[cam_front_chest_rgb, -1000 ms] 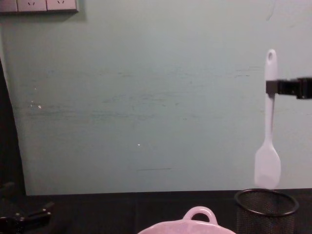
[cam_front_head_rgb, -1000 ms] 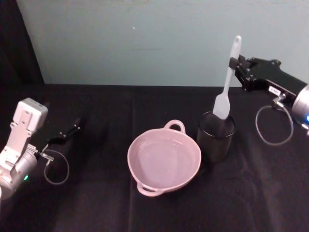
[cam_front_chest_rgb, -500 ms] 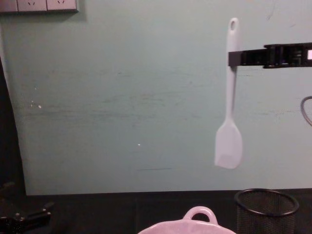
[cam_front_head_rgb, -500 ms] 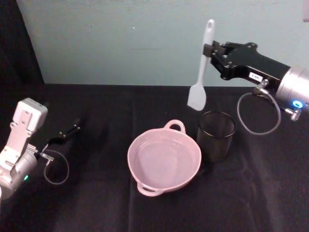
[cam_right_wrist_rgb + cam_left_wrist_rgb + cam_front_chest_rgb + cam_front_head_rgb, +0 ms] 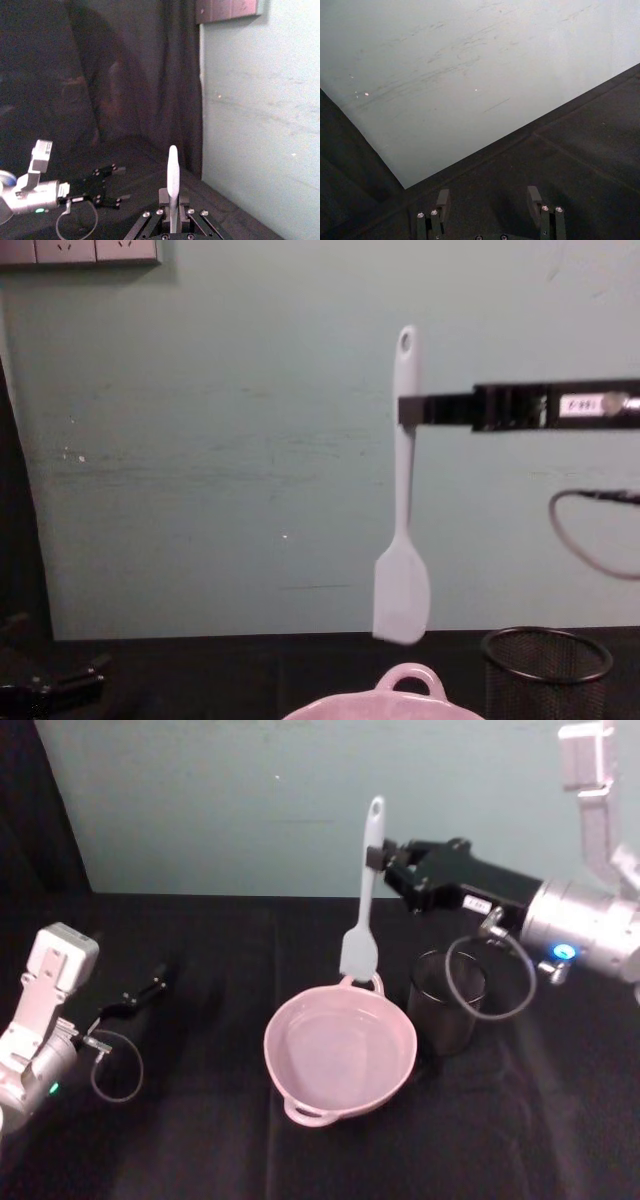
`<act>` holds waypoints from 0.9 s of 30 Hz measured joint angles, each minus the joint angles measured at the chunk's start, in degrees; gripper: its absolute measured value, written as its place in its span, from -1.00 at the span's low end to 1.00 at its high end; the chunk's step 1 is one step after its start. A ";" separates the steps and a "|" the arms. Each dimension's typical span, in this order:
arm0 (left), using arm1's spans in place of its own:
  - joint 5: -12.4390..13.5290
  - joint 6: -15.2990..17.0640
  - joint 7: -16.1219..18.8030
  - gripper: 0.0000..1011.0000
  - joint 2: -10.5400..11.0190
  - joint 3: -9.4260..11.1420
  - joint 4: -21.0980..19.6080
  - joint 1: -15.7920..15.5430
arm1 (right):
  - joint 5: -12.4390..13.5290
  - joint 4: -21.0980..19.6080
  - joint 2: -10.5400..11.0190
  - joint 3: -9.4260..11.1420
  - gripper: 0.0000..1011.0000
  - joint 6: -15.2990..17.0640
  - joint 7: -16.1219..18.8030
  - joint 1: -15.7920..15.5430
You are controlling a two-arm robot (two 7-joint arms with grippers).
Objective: Use the one hand to pick up the spoon and stir the clear water in the bowl.
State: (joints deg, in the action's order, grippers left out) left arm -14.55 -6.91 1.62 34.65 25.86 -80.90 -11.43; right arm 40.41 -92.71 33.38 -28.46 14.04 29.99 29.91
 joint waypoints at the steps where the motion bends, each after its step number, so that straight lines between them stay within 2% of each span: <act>1: 0.00 0.00 0.00 0.99 0.00 0.00 0.00 0.00 | -0.13 0.66 -0.16 -0.42 -0.79 -0.39 0.56 0.22; 6: 0.00 0.00 0.00 0.99 0.00 0.00 0.00 0.00 | -1.46 4.75 -1.01 -2.97 -0.79 -3.82 4.45 1.28; 11: 0.00 0.00 0.00 0.99 0.00 0.00 0.00 0.00 | -3.91 9.84 -2.41 -5.35 -0.79 -8.52 8.31 2.26; 20: 0.00 0.00 0.00 0.99 0.00 0.00 0.00 0.00 | -4.54 14.45 -4.26 -6.07 -0.79 -11.64 11.36 2.56; 27: 0.00 0.00 0.00 0.99 0.00 0.00 0.00 0.00 | -4.36 14.97 -4.56 -6.32 -0.79 -12.02 12.77 2.14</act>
State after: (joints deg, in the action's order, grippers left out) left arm -14.55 -6.91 1.62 34.64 25.86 -80.90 -11.43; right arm 36.05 -77.74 28.82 -34.78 2.02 42.75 32.05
